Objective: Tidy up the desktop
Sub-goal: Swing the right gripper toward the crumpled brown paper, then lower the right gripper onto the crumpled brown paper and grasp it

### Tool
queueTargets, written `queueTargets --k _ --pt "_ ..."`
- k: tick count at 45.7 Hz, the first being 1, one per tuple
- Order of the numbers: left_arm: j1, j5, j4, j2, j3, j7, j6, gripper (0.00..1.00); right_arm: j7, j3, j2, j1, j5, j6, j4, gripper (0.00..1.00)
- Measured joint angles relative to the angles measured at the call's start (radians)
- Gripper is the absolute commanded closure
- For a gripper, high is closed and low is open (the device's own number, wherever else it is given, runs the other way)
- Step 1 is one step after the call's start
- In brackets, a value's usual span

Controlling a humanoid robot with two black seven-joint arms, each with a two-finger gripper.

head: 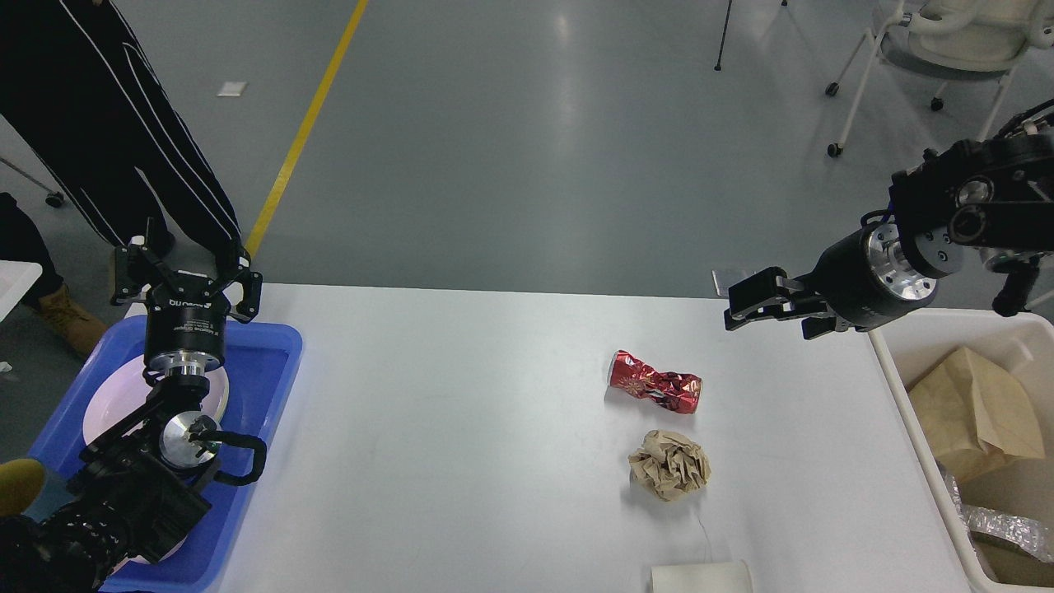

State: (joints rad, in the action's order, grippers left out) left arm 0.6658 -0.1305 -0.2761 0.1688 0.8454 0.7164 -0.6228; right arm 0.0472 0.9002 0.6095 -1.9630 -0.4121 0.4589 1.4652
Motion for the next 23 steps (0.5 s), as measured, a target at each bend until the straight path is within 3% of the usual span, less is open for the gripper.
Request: queueTargets --k 14,23 --pt "0.000 0.000 0.000 0.000 0.000 0.000 0.000 0.03 0.002 0.012 -0.058 0.062 0.001 -0.029 -0.009 0.00" --pt "0.000 0.000 0.000 0.000 0.000 0.000 0.000 0.03 0.002 -0.012 -0.114 0.294 0.000 -0.172 -0.147 0.00"
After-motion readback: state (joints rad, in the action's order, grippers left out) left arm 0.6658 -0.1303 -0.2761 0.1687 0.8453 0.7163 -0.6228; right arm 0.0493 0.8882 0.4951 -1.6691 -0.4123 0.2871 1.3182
